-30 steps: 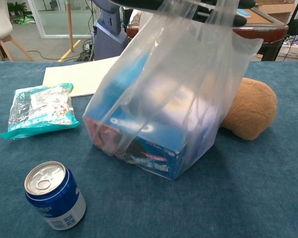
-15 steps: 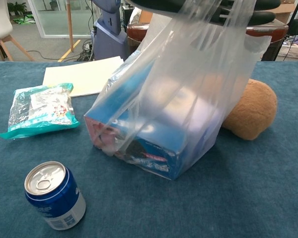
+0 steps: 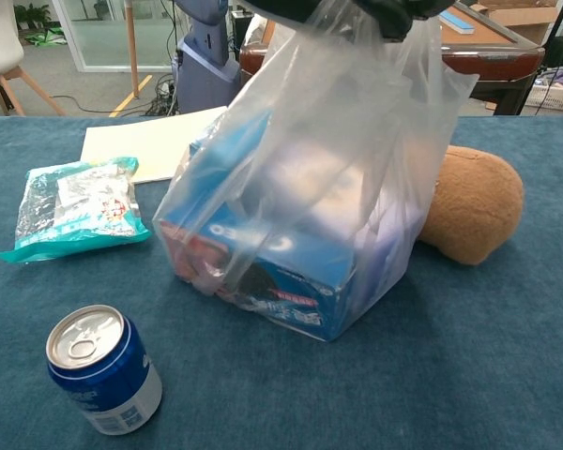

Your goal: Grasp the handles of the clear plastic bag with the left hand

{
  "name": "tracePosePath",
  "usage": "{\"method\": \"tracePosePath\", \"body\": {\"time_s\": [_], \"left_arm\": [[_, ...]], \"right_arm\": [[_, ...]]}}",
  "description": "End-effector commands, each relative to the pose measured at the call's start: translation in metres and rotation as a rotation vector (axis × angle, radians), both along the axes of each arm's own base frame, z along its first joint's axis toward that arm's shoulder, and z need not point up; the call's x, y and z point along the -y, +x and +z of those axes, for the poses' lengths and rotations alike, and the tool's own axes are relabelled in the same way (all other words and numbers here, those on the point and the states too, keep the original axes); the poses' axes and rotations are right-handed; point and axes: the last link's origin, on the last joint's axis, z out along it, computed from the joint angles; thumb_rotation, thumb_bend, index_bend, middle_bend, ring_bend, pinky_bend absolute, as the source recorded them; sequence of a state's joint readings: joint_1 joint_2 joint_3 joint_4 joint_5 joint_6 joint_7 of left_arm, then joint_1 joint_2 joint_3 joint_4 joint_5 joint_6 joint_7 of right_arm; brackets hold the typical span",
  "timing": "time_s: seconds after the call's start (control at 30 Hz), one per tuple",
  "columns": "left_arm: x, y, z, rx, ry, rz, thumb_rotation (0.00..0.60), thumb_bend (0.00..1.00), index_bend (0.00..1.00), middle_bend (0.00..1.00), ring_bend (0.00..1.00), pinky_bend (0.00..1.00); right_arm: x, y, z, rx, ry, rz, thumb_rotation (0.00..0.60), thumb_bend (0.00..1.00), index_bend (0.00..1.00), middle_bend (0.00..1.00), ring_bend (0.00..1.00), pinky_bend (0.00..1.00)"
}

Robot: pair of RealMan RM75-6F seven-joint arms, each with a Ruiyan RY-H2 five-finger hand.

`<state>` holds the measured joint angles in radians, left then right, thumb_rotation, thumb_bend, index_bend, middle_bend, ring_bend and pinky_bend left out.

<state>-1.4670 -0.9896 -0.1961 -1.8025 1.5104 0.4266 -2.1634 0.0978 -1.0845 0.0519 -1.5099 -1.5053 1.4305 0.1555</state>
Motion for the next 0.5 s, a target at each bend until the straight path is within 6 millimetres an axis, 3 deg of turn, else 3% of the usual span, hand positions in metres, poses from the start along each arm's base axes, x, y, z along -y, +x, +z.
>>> {"method": "tracePosePath", "body": {"time_s": [0.03,0.3,0.5], "left_arm": [[0.005,0.004,0.008,-0.051,0.027,-0.011,0.6,0.31,0.41,0.51,0.73,1.0],[0.009,0.01,0.026,-0.094,0.072,-0.005,0.6,0.45,0.45,0.63,0.87,1.0],[0.004,0.014,0.047,-0.073,0.119,0.019,0.6,0.48,0.45,0.67,0.92,1.0]], "right_arm": [[0.0,0.0,0.0,0.001,-0.002,0.001,0.6,0.31,0.09,0.21,0.04,0.1],[0.0,0.0,0.001,0.005,-0.01,0.004,0.6,0.31,0.09,0.21,0.04,0.1],[0.0,-0.001,0.002,0.009,-0.019,0.003,0.6,0.31,0.09,0.21,0.04,0.1]]}}
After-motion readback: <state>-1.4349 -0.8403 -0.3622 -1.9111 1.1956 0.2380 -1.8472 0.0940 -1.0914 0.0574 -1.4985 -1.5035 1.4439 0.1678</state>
